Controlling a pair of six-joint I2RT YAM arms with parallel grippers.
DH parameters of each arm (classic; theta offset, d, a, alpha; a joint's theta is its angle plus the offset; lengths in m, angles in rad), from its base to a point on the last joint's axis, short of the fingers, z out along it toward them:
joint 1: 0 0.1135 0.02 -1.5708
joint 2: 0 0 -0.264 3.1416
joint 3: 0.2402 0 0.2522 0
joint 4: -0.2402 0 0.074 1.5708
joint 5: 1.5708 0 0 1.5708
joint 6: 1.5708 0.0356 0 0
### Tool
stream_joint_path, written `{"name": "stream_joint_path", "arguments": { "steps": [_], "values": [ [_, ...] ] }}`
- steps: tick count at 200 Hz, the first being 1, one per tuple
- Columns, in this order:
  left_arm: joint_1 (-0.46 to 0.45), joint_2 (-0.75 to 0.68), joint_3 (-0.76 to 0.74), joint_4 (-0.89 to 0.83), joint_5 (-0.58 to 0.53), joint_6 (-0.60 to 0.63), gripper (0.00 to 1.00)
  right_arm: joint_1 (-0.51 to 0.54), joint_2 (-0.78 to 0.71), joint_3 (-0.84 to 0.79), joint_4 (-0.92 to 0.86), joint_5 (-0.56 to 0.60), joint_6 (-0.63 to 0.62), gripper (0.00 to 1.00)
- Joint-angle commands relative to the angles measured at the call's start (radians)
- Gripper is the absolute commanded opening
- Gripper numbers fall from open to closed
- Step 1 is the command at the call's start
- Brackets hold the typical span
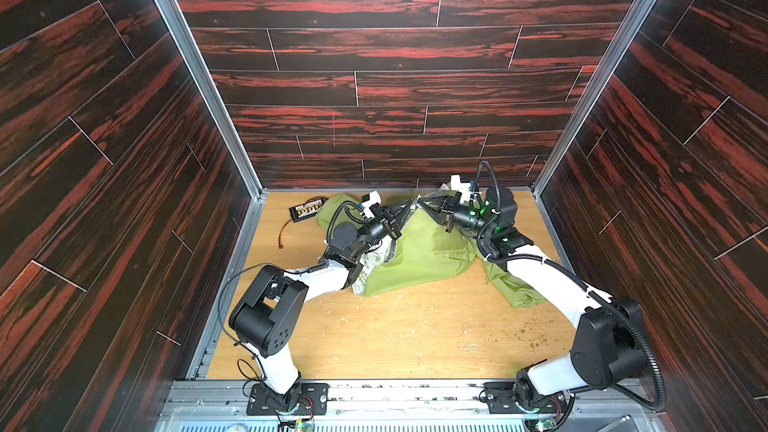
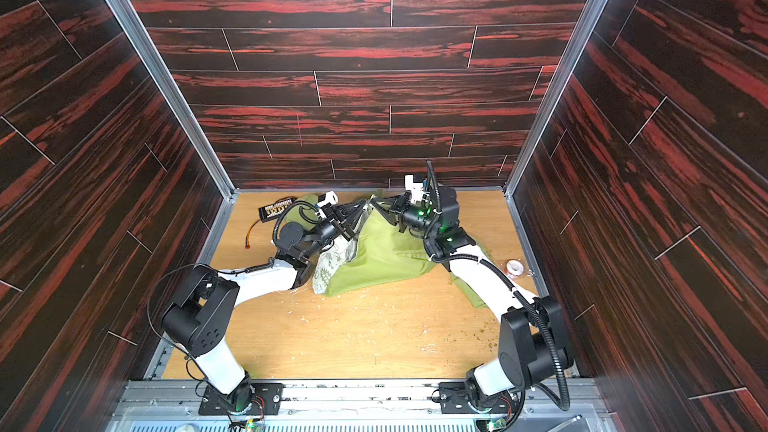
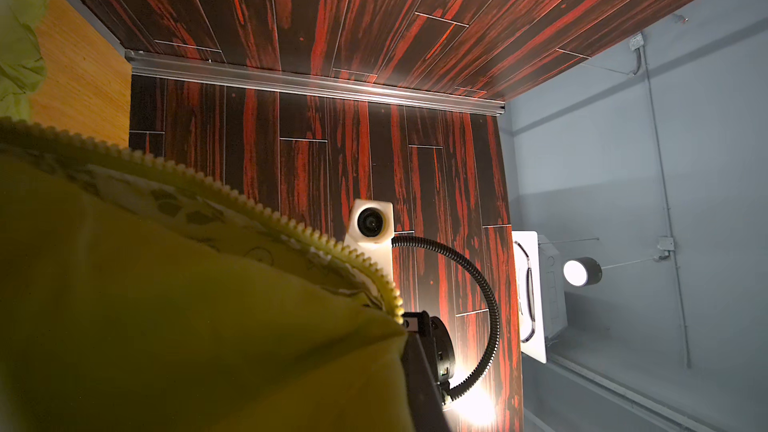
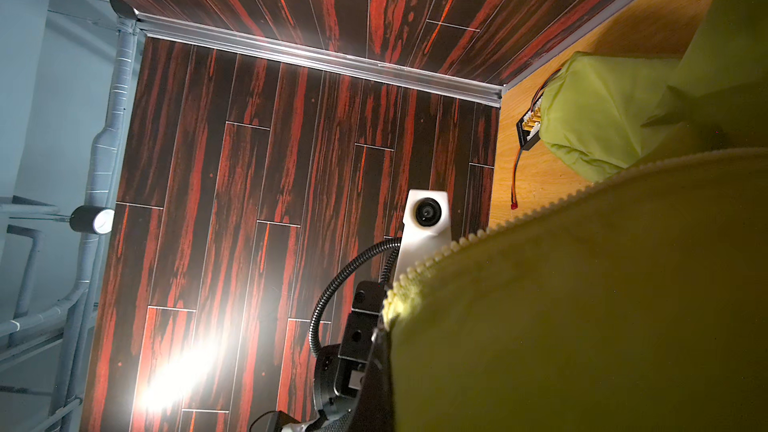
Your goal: Zip up the jacket
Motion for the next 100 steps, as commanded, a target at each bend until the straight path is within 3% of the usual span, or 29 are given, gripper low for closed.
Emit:
{"name": "stream_joint_path", "arguments": {
  "steps": [1, 100],
  "values": [
    [0.007, -0.010, 0.076, 0.105, -0.060, -0.067, 0.00, 0.061, -0.036, -0.031, -0.072, -0.102, -0.025, 0.00],
    [0.006, -0.005, 0.171, 0.106, -0.081, -0.248, 0.00, 0.065, -0.031, -0.037, -0.048, -0.106, -0.067, 0.00]
  ]
}}
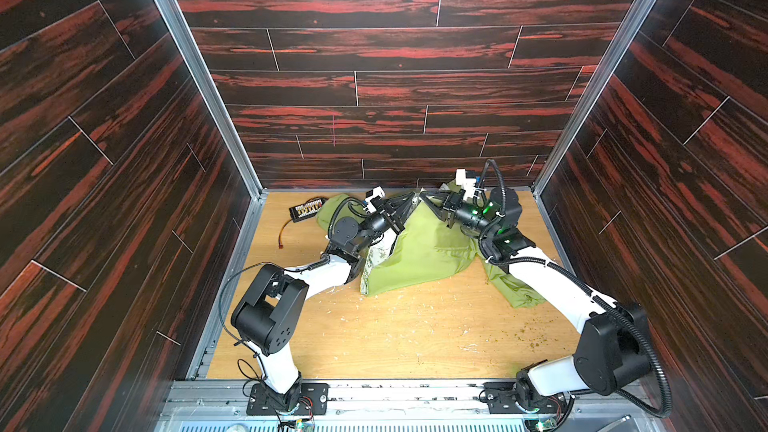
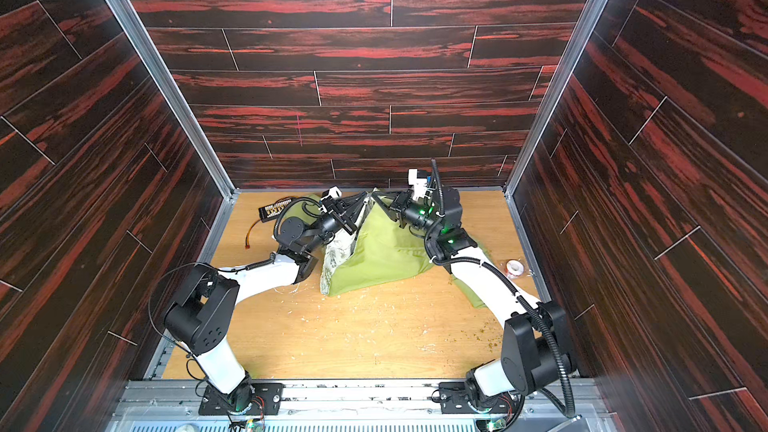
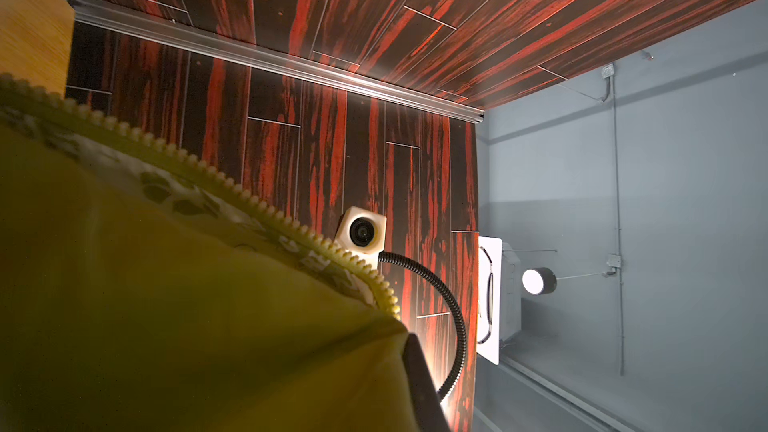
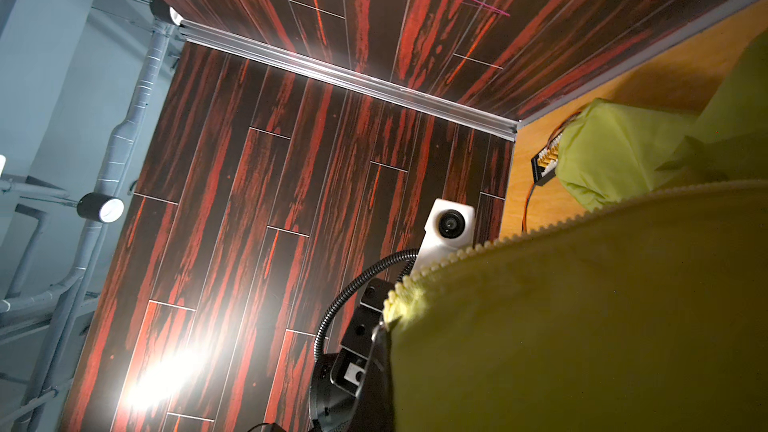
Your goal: Zip up the jacket
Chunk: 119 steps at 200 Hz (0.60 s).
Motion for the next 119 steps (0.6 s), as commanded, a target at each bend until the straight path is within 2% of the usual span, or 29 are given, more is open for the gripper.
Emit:
{"name": "stream_joint_path", "arguments": {
  "steps": [1, 40, 119],
  "values": [
    [0.009, -0.019, 0.091, 0.117, -0.074, -0.101, 0.00, 0.059, -0.006, -0.029, -0.120, -0.163, -0.028, 0.00],
    [0.009, -0.036, 0.070, 0.117, -0.065, -0.157, 0.00, 0.038, 0.011, -0.034, -0.047, -0.183, 0.002, 0.00],
    [0.008, -0.046, 0.088, 0.117, -0.028, -0.217, 0.00, 0.013, 0.034, -0.008, -0.070, -0.201, -0.040, 0.00]
  ]
}}
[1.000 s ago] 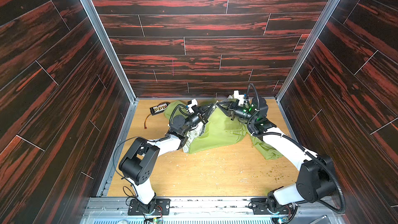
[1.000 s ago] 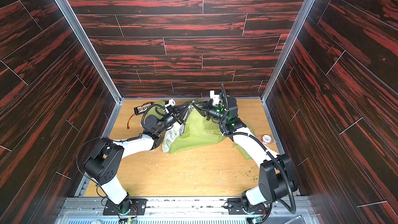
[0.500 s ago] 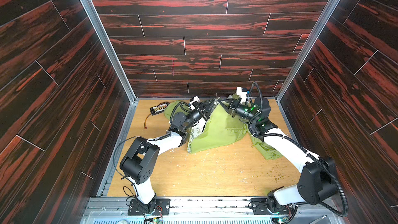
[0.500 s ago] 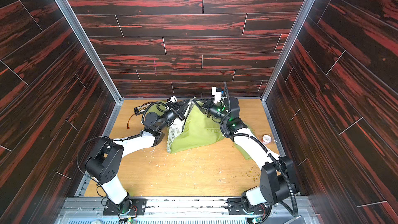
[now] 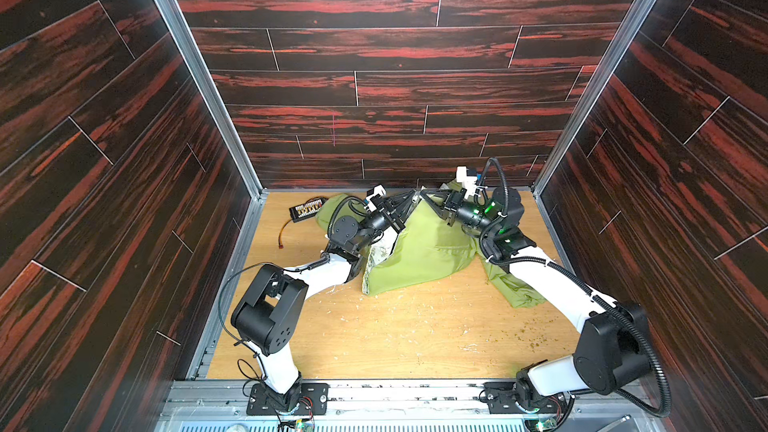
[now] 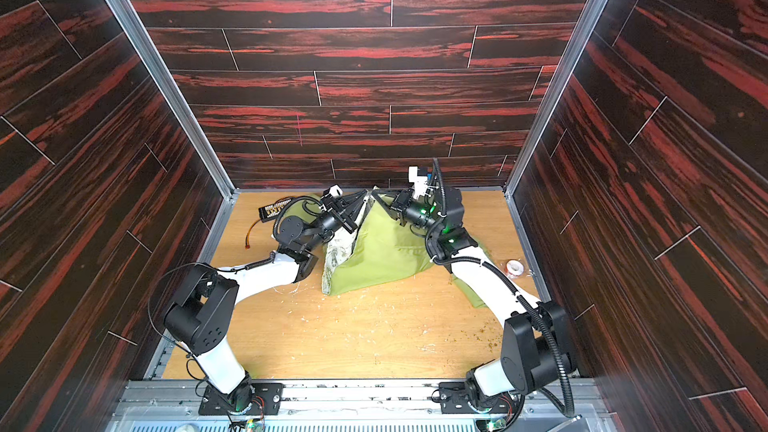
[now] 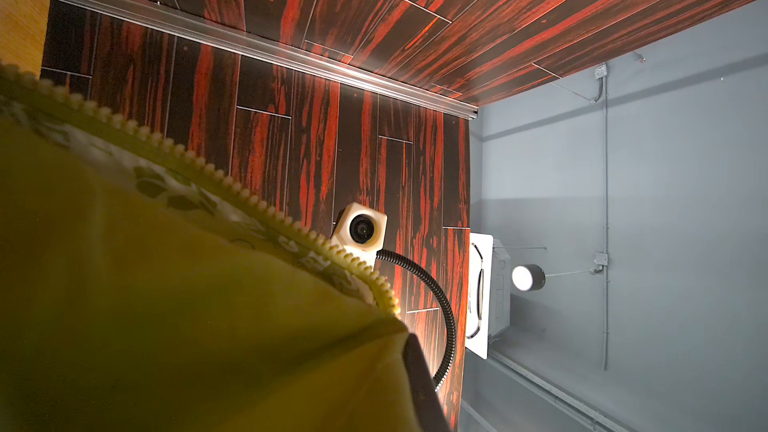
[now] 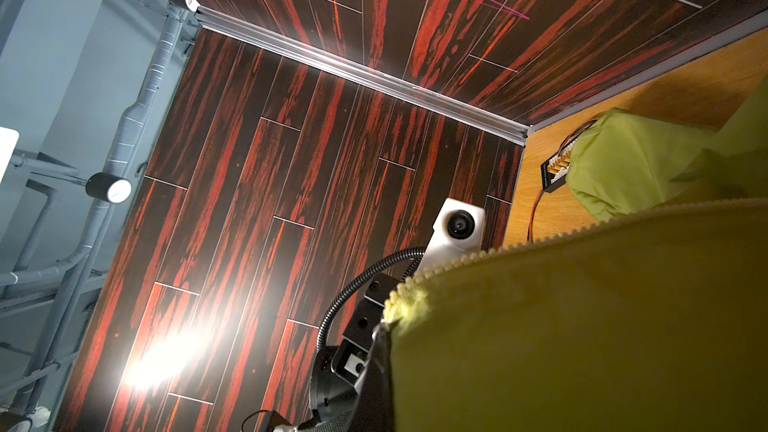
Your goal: Zip up the jacket
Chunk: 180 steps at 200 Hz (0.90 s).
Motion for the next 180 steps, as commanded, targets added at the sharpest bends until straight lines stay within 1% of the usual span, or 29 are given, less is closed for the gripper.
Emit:
{"name": "stream_joint_path", "arguments": {
  "steps": [1, 24, 53, 57, 92, 121, 154, 180],
  "values": [
    [0.008, -0.046, 0.081, 0.108, -0.042, -0.191, 0.00, 0.022, 0.031, -0.010, -0.100, -0.166, -0.023, 0.00],
    [0.007, -0.040, 0.086, 0.109, -0.054, -0.176, 0.00, 0.022, 0.031, -0.003, -0.093, -0.164, -0.006, 0.00],
    [0.007, -0.017, 0.144, 0.109, -0.066, -0.151, 0.00, 0.043, 0.027, -0.024, -0.046, -0.167, 0.045, 0.00],
    [0.007, 0.009, 0.154, 0.109, -0.069, -0.149, 0.00, 0.050, 0.025, -0.027, -0.042, -0.165, 0.049, 0.00],
    [0.007, 0.058, 0.243, 0.109, -0.085, -0.157, 0.00, 0.105, 0.016, -0.030, -0.073, -0.153, 0.032, 0.00],
    [0.006, 0.078, 0.280, 0.109, -0.094, -0.168, 0.00, 0.138, 0.027, -0.024, -0.076, -0.157, 0.028, 0.00],
    [0.005, 0.075, 0.268, 0.109, -0.089, -0.176, 0.00, 0.150, 0.030, -0.020, -0.084, -0.161, 0.024, 0.00],
    [0.004, 0.045, 0.194, 0.109, -0.063, -0.181, 0.00, 0.131, 0.025, -0.016, -0.079, -0.153, 0.031, 0.00]
  ]
}}
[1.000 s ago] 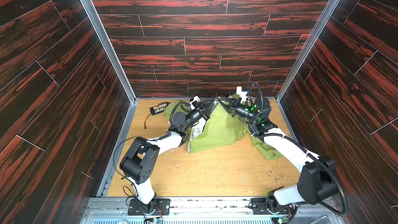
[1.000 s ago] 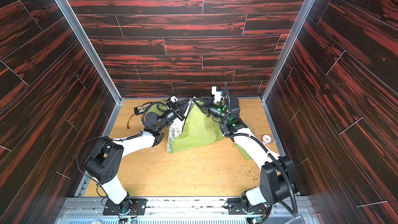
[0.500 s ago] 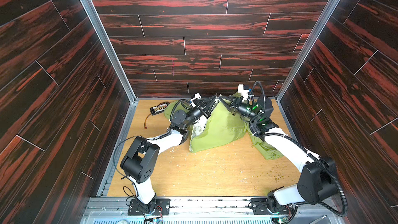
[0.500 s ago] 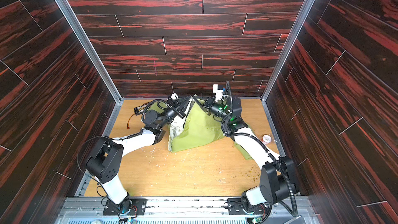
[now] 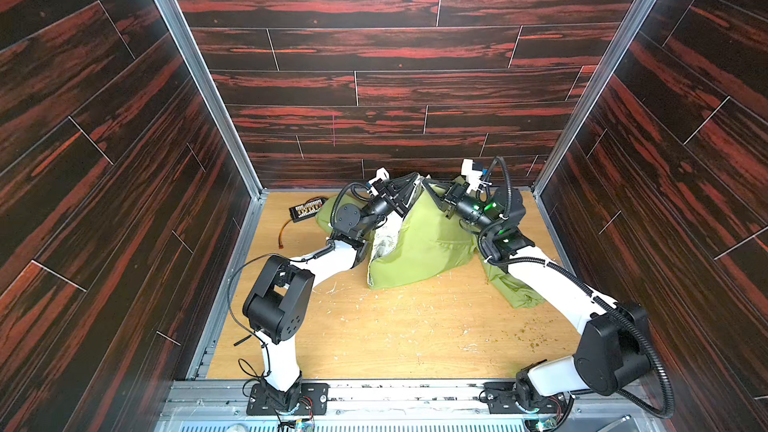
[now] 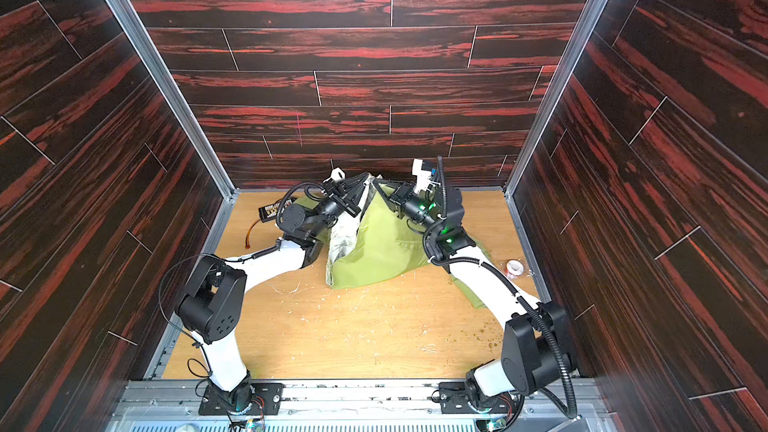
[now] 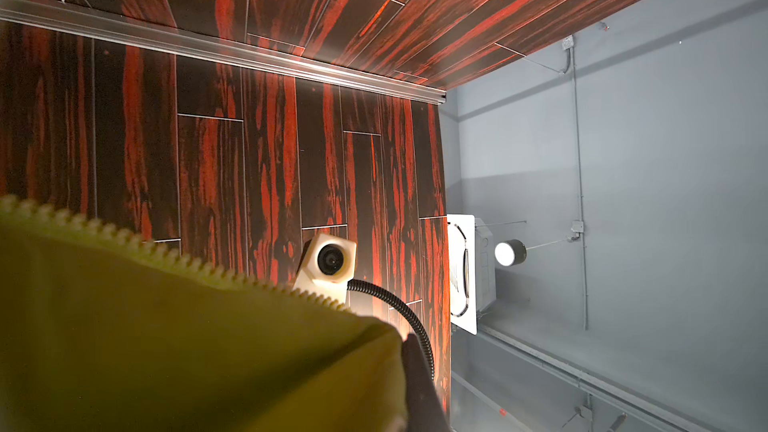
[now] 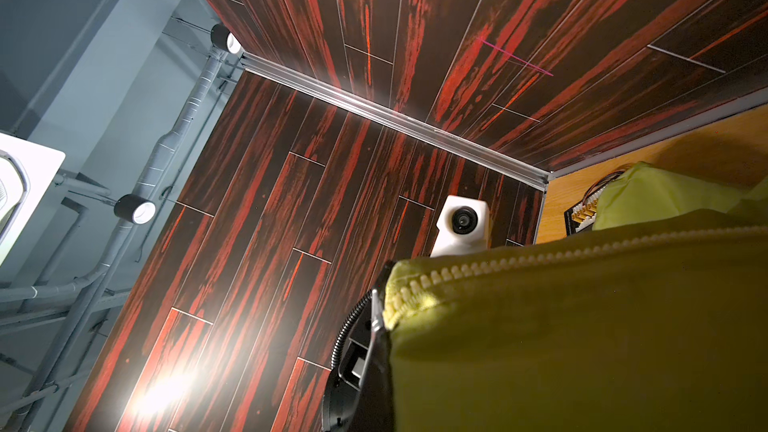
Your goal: Zip up the jacket
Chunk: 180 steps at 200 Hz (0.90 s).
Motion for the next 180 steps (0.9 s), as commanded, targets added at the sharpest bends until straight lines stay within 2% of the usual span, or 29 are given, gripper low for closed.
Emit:
{"name": "stream_joint_path", "arguments": {
  "steps": [1, 55, 95, 180],
  "values": [
    [-0.003, -0.053, 0.006, 0.075, -0.072, -0.176, 0.00, 0.095, 0.026, -0.033, -0.161, -0.286, -0.002, 0.00],
    [-0.004, -0.152, -0.186, 0.075, -0.071, -0.158, 0.00, 0.033, 0.028, -0.040, -0.118, -0.315, 0.050, 0.00],
    [-0.004, -0.156, -0.197, 0.075, -0.073, -0.154, 0.00, 0.034, 0.040, -0.063, -0.039, -0.341, 0.120, 0.00],
    [-0.005, -0.128, -0.167, 0.075, -0.077, -0.155, 0.00, 0.027, 0.055, -0.051, -0.047, -0.331, 0.143, 0.05]
  ]
}}
